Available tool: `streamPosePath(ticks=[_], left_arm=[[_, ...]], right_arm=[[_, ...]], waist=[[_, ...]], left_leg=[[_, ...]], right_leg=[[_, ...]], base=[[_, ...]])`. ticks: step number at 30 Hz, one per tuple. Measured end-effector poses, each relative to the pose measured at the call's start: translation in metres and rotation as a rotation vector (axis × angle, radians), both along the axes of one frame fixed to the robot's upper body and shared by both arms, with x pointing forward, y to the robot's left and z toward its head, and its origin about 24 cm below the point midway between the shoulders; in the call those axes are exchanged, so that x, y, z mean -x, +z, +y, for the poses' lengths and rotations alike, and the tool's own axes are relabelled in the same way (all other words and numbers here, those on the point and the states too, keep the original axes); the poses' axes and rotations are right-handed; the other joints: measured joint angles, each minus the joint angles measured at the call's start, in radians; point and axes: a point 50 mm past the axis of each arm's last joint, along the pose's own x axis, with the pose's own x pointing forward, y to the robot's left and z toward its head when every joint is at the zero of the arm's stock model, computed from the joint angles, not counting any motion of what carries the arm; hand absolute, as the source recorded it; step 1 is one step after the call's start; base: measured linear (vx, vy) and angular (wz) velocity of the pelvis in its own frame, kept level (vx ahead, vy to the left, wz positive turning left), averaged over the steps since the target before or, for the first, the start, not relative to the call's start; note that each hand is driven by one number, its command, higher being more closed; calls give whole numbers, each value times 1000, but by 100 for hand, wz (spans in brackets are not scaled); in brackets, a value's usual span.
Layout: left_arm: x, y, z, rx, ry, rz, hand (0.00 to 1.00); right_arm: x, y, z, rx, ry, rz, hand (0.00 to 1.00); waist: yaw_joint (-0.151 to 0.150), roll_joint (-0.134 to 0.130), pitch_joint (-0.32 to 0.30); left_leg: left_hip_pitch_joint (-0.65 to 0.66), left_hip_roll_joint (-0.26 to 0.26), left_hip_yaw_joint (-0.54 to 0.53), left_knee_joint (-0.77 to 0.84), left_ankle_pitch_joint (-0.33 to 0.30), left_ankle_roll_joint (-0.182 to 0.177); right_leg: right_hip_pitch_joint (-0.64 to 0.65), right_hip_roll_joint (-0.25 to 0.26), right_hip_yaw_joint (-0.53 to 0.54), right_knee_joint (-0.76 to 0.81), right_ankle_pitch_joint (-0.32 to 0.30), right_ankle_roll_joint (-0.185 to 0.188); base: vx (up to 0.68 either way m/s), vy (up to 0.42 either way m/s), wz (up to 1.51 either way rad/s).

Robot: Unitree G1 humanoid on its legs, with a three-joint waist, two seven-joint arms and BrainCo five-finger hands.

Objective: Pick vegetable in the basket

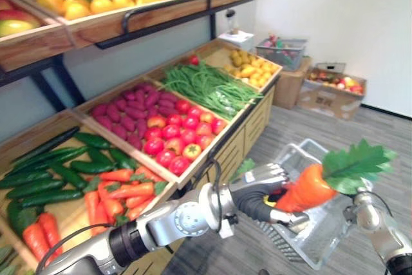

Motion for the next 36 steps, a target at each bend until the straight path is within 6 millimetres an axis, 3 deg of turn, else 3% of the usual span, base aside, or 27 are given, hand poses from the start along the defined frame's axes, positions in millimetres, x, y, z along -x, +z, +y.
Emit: streamPosePath(ticks=[2,6,11,23,31,36], left_arm=[[6,-2,-6,-1,-44,24,100],[12,-2,-9,-14,-86,25,100],[18,-6,-12,-23,-133,73,100],[24,-19,-17,-97,-184,92,100],[12,-61,-23,-309,-92,-75,100],[-12,-86,-29,-411,41,-128,100]], right_arm=[[-13,11,26,15,133,-26,100],[-25,31,55,20,303,-92,100],[-24,39,71,21,440,-69,100],[-15,53,93,-37,628,-27,100],[-12,62,101,-156,663,-15,100],[-10,61,108,-244,666,0,100]], waist=[[-4,14,4],[-6,39,18],[-7,52,29],[-9,54,62],[-9,50,75],[-9,48,82]], left_leg=[[15,23,47,27,-21,-12],[17,42,97,72,-53,-19],[24,55,121,108,-77,-23],[7,69,143,140,-94,-25],[6,67,141,140,-94,-25],[0,66,139,140,-93,-25]], right_leg=[[-9,26,33,6,0,0],[-34,46,79,20,0,-1],[-34,51,95,21,0,-1],[-65,61,113,29,4,-1],[-65,57,111,33,4,-1],[-69,57,111,34,4,-1]], base=[[72,38,-50],[14,68,-38],[-16,59,-13],[-5,37,-6],[-7,27,1],[-7,25,1]])
